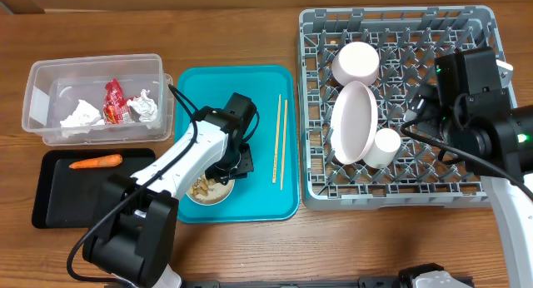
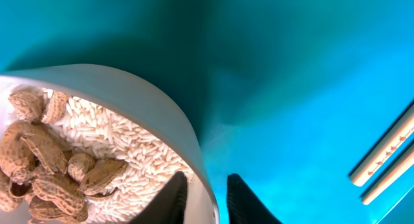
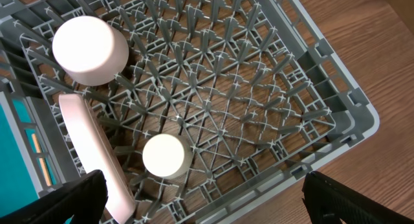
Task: Sort waste into correct bins and load items into the dishwasher
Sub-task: 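Lower the left gripper onto the bowl rim and grip it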
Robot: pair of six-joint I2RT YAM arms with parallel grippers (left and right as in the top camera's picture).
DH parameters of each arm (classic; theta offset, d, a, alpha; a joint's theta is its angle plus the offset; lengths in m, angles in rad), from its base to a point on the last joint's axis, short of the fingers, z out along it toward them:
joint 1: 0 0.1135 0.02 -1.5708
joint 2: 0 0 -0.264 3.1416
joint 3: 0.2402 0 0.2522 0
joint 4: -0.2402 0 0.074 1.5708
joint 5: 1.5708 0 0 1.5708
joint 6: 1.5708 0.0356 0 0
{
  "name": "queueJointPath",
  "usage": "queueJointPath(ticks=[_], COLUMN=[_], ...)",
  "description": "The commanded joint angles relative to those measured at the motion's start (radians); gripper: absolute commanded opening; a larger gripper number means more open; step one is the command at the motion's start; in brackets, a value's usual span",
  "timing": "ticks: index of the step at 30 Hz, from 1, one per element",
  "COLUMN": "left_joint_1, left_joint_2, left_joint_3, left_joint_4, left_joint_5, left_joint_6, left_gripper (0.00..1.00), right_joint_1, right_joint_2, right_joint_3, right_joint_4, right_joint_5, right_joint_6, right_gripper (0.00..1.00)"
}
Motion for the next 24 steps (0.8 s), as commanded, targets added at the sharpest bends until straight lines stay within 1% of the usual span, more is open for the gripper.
queueJointPath(ticks=[1,5,7,18,24], left_joint_1=[-0.006,-0.006,-0.006,-0.006,-0.003], left_joint_2=[0.01,0.01,0.01,0.008,-0.025], left_joint_3=[0.007,0.007,0.007,0.008,0.012], left_joint_4=[0.005,0.009,0.011,0.004,-0.01], left_joint_5=[0.001,0.0,0.0,0.002,-0.012], left_joint_6=[-0.013,-0.013,-0.013,-0.013,0.003], left_gripper=[0.19,0.06,0.04,0.04,0.04], right_joint_1=[-0.003,-0.003,-0.003,-0.003,-0.003], right_joint_2=[-0.001,-0.001,-0.001,-0.001,-0.001], right_joint_3=[0.019,0.019,0.019,0.019,0.019], right_joint_4=[0.005,0.005,0.005,0.005,0.005], right_joint_5=[-0.001,-0.001,-0.001,-0.001,-0.001], right_joint_6=[-0.011,-0.011,-0.011,-0.011,-0.011], right_gripper=[1.0,1.0,1.0,1.0,1.0])
